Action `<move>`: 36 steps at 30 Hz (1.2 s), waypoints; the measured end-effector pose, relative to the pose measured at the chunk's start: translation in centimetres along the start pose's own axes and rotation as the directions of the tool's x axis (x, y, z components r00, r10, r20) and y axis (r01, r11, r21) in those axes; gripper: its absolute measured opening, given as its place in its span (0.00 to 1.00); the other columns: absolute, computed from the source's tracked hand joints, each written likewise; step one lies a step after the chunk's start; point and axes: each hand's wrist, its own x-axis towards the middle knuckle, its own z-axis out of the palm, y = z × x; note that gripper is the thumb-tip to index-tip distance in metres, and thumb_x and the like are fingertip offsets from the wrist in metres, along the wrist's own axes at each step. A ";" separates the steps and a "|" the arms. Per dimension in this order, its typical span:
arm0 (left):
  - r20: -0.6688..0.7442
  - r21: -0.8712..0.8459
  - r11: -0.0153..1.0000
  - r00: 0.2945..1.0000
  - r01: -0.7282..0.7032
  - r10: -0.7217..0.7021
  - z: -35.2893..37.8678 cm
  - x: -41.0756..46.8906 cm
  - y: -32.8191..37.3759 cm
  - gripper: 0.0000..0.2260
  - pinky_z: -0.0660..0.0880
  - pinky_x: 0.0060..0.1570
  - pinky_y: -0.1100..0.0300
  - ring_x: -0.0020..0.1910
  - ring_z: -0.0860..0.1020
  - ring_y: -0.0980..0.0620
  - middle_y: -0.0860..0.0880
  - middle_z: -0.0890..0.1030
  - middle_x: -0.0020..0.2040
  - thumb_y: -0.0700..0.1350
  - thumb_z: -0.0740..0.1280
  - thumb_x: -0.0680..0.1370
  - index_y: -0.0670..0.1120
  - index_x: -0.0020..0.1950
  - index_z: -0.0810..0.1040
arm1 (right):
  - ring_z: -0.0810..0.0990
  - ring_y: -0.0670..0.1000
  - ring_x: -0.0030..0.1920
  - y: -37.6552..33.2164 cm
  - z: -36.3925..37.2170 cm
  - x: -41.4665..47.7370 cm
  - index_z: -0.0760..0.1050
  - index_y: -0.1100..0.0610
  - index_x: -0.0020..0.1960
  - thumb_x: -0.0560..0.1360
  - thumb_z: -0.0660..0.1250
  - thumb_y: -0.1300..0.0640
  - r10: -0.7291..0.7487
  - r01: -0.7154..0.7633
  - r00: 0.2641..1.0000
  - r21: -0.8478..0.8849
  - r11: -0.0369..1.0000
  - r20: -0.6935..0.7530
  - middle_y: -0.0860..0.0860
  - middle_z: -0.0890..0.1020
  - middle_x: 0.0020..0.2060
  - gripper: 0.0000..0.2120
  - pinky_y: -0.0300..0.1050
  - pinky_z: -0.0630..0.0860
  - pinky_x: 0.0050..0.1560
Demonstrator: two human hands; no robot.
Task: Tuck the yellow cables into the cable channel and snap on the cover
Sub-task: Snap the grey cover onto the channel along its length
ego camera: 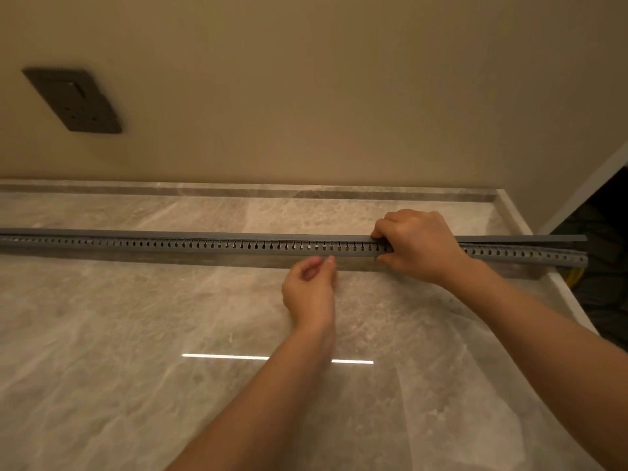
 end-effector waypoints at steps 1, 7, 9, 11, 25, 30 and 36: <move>0.076 -0.123 0.975 0.981 0.187 -0.178 0.6 -0.3 0.1 0.04 0.78 0.41 0.67 0.42 0.80 0.50 0.45 0.80 0.43 0.38 0.70 0.74 0.40 0.47 0.77 | 0.77 0.54 0.49 -0.1 0.0 -0.2 0.77 0.55 0.52 0.69 0.70 0.52 -0.005 0.005 1.000 0.006 1.000 -0.021 0.50 0.80 0.47 0.13 0.43 0.63 0.36; 0.297 -0.219 0.844 0.857 0.490 -0.421 3.2 -0.6 2.4 0.13 0.77 0.54 0.53 0.50 0.78 0.43 0.39 0.77 0.48 0.45 0.69 0.75 0.40 0.54 0.71 | 0.78 0.55 0.33 -1.0 -0.3 -1.5 0.78 0.60 0.36 0.56 0.80 0.57 -0.062 0.055 0.981 -0.040 0.998 -0.185 0.53 0.79 0.31 0.14 0.39 0.65 0.25; 0.244 -0.229 0.822 0.848 0.522 -0.471 3.9 -0.2 2.9 0.16 0.77 0.54 0.51 0.50 0.77 0.43 0.39 0.75 0.48 0.47 0.70 0.74 0.41 0.56 0.69 | 0.77 0.54 0.31 -1.1 0.0 -1.9 0.77 0.59 0.35 0.56 0.79 0.59 -0.102 0.087 0.968 -0.074 0.993 -0.231 0.53 0.78 0.29 0.13 0.39 0.64 0.24; 0.209 -0.197 0.821 0.841 0.536 -0.499 4.4 -0.1 3.0 0.19 0.77 0.50 0.52 0.48 0.78 0.43 0.38 0.76 0.52 0.47 0.70 0.74 0.39 0.59 0.70 | 0.75 0.53 0.30 -1.0 0.6 -2.2 0.76 0.60 0.34 0.58 0.78 0.61 -0.141 0.114 0.945 -0.106 0.988 -0.297 0.53 0.77 0.29 0.11 0.41 0.65 0.23; 0.218 -0.035 0.852 0.836 0.523 -0.504 4.6 0.4 3.0 0.18 0.78 0.50 0.49 0.52 0.79 0.40 0.35 0.76 0.58 0.38 0.65 0.77 0.37 0.65 0.67 | 0.76 0.48 0.44 1.2 -0.3 -1.4 0.79 0.53 0.48 0.72 0.67 0.45 0.091 -0.097 0.995 0.335 0.937 0.034 0.47 0.80 0.42 0.12 0.45 0.72 0.39; 0.226 -0.029 0.866 0.847 0.499 -0.481 4.5 0.4 2.5 0.19 0.77 0.52 0.50 0.51 0.78 0.41 0.36 0.75 0.59 0.39 0.65 0.78 0.37 0.67 0.65 | 0.76 0.50 0.37 2.1 0.3 -0.4 0.79 0.52 0.39 0.76 0.59 0.41 0.125 -0.292 0.933 0.507 0.811 0.337 0.50 0.80 0.34 0.18 0.48 0.71 0.39; 0.239 -0.009 0.883 0.858 0.470 -0.454 4.4 0.3 2.2 0.17 0.77 0.50 0.52 0.50 0.78 0.42 0.36 0.76 0.59 0.38 0.63 0.79 0.36 0.66 0.67 | 0.77 0.50 0.33 3.3 0.4 1.5 0.81 0.60 0.37 0.68 0.63 0.32 0.080 -0.513 0.750 0.501 0.697 0.657 0.53 0.82 0.32 0.30 0.43 0.71 0.39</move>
